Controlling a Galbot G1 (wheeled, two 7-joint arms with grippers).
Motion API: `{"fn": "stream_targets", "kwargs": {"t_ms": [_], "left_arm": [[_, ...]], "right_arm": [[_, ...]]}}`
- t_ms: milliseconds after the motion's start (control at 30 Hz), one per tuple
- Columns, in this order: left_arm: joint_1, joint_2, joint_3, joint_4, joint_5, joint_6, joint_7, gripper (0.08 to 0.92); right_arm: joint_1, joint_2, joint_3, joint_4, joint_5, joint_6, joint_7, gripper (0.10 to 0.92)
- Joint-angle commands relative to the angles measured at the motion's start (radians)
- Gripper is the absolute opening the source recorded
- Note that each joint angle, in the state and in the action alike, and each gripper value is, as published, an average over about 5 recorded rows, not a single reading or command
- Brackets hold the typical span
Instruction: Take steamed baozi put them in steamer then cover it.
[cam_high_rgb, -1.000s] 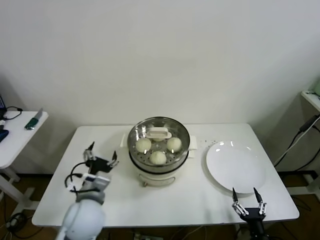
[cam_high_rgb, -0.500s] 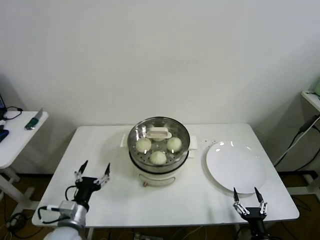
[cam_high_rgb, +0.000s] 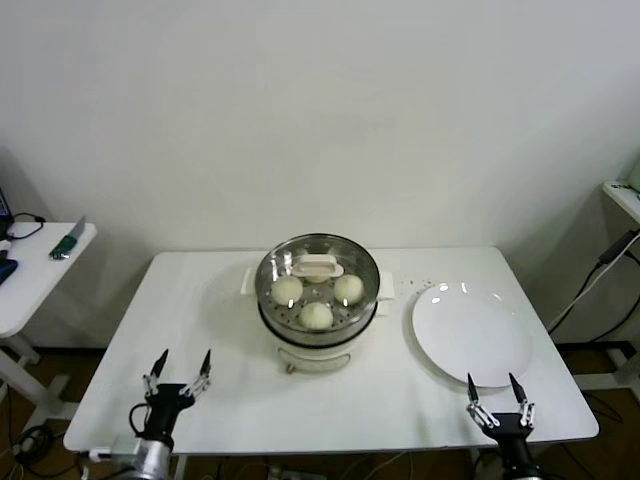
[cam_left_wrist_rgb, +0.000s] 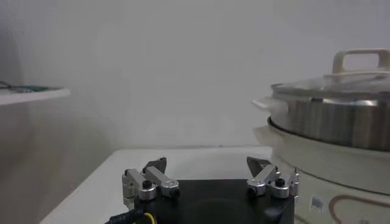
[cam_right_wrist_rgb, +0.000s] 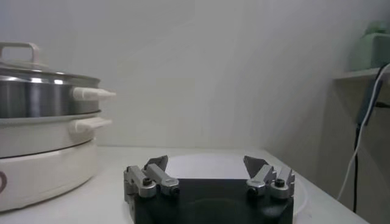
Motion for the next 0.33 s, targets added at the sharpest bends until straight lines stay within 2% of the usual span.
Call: {"fn": "stream_targets", "kwargs": {"t_ms": [33, 333], "left_arm": [[0.021, -0.014, -0.002, 0.061, -0.031, -0.076, 0.01, 0.823], [0.025, -0.016, -0.005, 0.054, -0.029, -0.078, 0.026, 0.823]], "right_arm": [[0.006, -0.007, -0.005, -0.005, 0.009, 0.002, 0.0, 0.823], [0.01, -0.006, -0.011, -0.006, 0.008, 0.002, -0.001, 0.823]]}}
